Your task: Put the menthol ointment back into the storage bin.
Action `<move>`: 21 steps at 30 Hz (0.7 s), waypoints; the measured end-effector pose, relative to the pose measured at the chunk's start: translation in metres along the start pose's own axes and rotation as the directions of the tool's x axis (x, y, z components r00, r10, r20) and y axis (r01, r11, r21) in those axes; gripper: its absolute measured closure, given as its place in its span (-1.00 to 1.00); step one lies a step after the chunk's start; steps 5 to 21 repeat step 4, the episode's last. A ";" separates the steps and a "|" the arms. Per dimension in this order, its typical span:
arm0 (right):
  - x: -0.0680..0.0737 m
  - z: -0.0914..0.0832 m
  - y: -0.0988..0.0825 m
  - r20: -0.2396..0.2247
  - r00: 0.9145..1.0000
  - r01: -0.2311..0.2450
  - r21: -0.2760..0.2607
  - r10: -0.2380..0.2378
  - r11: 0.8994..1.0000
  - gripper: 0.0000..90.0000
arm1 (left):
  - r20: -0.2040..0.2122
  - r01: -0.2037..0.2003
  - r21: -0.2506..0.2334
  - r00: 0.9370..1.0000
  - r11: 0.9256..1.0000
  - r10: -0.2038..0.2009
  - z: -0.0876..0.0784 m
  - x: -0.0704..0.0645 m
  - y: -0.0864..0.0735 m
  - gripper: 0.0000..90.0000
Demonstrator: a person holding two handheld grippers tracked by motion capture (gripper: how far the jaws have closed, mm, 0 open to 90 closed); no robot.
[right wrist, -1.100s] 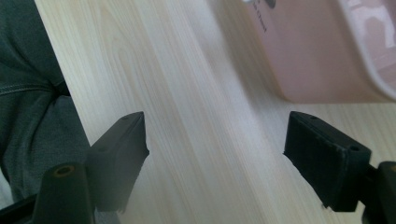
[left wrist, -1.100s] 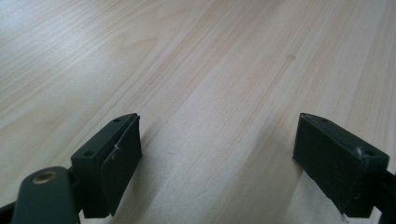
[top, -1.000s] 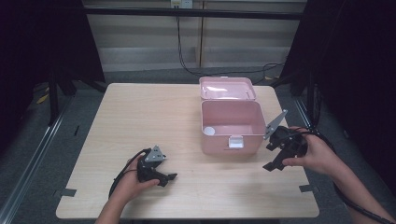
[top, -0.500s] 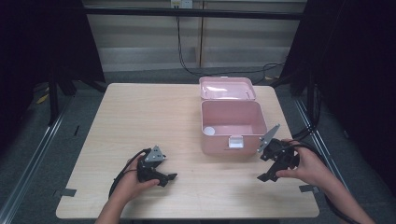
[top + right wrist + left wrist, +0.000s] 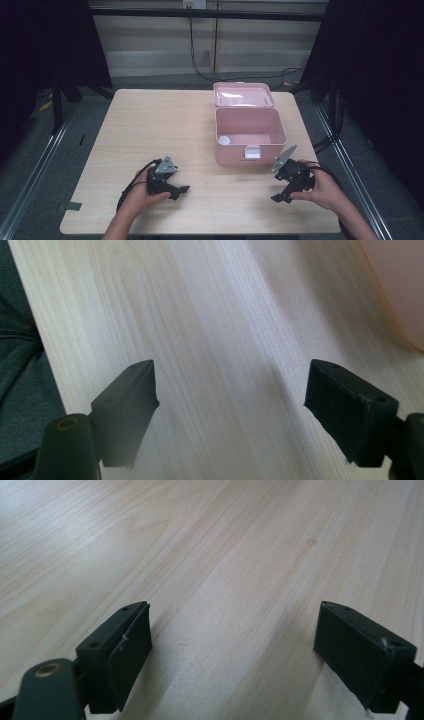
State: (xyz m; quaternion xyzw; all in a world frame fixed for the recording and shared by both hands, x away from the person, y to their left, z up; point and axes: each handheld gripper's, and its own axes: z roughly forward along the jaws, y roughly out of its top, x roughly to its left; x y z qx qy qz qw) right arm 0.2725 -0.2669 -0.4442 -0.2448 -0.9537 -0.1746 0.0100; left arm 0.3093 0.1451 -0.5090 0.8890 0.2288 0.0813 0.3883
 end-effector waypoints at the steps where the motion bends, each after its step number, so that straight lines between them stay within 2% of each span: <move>1: 0.000 0.000 0.000 0.000 1.000 0.000 0.000 0.000 1.000 -0.55 | 0.000 0.000 0.000 1.000 1.000 0.000 0.000 0.000 0.000 -0.67; 21: 0.003 0.002 0.000 -0.003 1.000 0.002 -0.006 -0.002 1.000 -0.53 | 0.000 0.000 0.000 1.000 1.000 0.000 0.000 0.000 0.000 -0.67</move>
